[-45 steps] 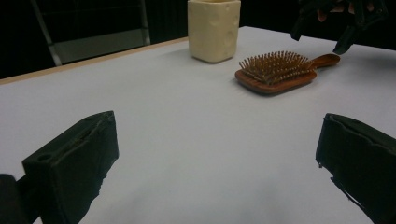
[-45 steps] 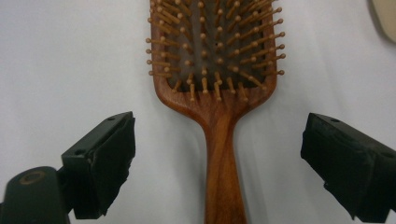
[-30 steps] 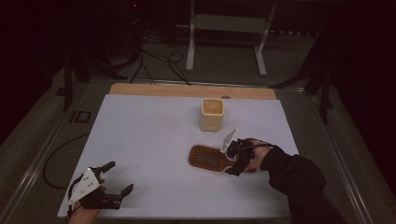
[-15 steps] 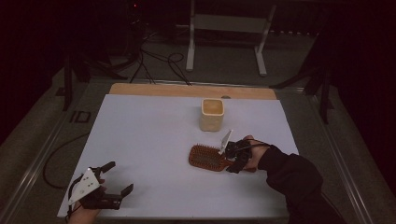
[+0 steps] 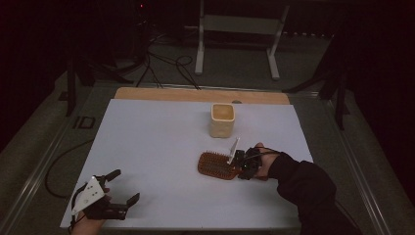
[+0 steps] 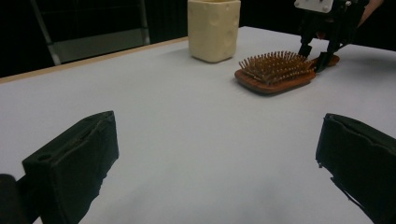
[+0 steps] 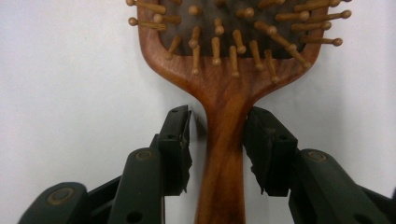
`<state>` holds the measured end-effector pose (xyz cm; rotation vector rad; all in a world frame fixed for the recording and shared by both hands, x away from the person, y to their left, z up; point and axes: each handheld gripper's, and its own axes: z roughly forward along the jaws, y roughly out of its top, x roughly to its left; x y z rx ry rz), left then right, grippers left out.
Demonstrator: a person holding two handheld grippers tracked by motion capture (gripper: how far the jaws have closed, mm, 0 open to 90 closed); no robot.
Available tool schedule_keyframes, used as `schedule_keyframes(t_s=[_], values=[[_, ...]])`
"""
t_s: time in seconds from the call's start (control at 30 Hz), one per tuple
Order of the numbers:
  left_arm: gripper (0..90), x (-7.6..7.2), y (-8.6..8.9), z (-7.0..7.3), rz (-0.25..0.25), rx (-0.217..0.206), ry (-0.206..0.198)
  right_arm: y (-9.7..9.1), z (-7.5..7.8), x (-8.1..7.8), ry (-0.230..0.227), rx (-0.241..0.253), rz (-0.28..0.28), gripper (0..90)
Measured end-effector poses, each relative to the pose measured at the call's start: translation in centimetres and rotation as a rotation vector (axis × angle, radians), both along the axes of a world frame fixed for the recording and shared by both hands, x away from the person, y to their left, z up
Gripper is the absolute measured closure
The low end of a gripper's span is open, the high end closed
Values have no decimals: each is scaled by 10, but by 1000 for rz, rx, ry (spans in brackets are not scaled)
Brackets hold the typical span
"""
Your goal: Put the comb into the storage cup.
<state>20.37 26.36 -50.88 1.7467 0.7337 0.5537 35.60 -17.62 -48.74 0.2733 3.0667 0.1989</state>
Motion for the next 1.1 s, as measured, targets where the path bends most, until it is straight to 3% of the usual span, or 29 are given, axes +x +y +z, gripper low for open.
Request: schedule_keyframes(t_s=[0.27,0.43,0.6,0.77,1.1], values=[[0,0,0,0,0,1,0,7,-2,-1,-27,-66,15,698],[0,0,0,0,-1,1,1,7,-3,0,-14,-65,-5,708],[0,0,-1,-1,-2,2,5,3,-4,1,12,-33,-38,726],[0,0,-1,-1,-3,3,8,3,-3,1,8,-35,-39,730],[0,1,0,-1,1,1,8,-8,-3,-8,-53,50,-54,733]])
